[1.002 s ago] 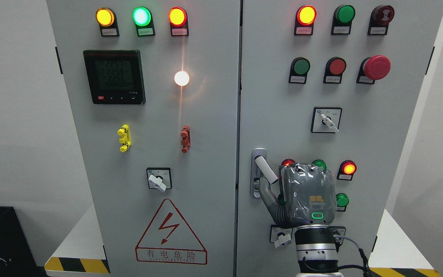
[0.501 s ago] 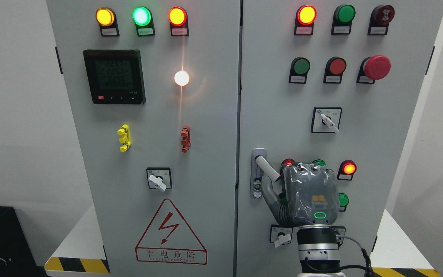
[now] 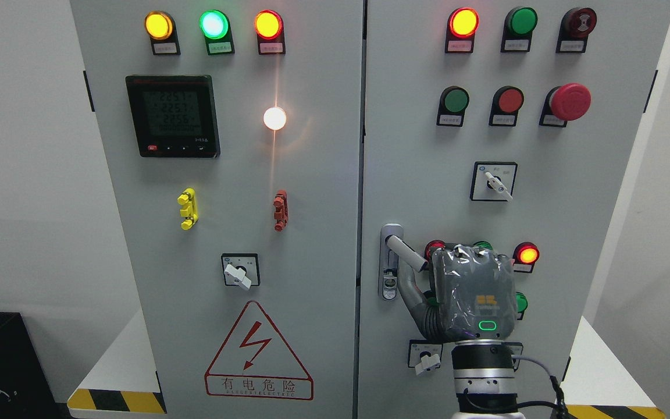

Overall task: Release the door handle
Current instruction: 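Open the right hand to release the turned door handle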

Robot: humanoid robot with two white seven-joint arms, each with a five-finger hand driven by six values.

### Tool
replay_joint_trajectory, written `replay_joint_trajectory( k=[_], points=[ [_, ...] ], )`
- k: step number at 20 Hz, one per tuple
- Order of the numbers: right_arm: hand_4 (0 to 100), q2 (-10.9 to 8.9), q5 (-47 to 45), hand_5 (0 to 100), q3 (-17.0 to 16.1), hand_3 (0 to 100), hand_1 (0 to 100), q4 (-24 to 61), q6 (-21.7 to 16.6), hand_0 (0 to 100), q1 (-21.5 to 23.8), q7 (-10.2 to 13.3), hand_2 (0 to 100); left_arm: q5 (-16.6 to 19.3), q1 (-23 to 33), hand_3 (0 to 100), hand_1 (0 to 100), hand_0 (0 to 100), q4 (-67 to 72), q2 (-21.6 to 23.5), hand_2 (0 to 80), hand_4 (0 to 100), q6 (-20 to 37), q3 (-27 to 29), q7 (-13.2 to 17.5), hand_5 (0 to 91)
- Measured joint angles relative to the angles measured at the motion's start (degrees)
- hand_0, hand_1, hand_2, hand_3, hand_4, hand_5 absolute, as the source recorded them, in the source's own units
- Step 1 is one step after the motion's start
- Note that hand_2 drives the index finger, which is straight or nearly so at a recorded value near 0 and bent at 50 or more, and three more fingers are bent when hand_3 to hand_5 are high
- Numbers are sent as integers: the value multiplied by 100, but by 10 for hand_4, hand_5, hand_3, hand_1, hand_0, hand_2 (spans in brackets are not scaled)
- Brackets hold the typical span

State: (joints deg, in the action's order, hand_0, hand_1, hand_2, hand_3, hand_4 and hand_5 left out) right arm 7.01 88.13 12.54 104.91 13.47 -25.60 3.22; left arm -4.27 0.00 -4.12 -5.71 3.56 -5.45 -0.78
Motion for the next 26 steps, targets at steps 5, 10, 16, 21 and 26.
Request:
replay_joint_trajectory(
  k=[5, 10, 16, 21, 26],
  points=[
    [1000, -6, 2, 1000, -30, 1000, 451, 8, -1, 520, -8, 1, 952, 0, 0, 0, 556, 120, 1, 0, 0, 0, 0, 0, 0, 0],
    [1000, -9, 5, 1000, -60, 1000, 457, 12, -1, 515, -19, 1, 952, 0, 0, 0, 556, 120, 0, 0, 0, 0, 0, 0, 0, 0],
    [1000, -16, 23, 1000, -102, 1000, 460, 16, -2, 512, -39, 1, 952, 1, 0, 0, 556, 120, 0, 0, 0, 0, 0, 0, 0, 0],
    [1000, -25, 36, 1000, -124, 1000, 460, 18, -2, 513, -52, 2, 951, 0, 0, 0, 556, 120, -1, 0, 0, 0, 0, 0, 0, 0],
    [1000, -32, 42, 1000, -139, 1000, 455, 20, -2, 512, -60, 5, 953, -1, 0, 0, 556, 120, 0, 0, 0, 0, 0, 0, 0, 0]
  ],
)
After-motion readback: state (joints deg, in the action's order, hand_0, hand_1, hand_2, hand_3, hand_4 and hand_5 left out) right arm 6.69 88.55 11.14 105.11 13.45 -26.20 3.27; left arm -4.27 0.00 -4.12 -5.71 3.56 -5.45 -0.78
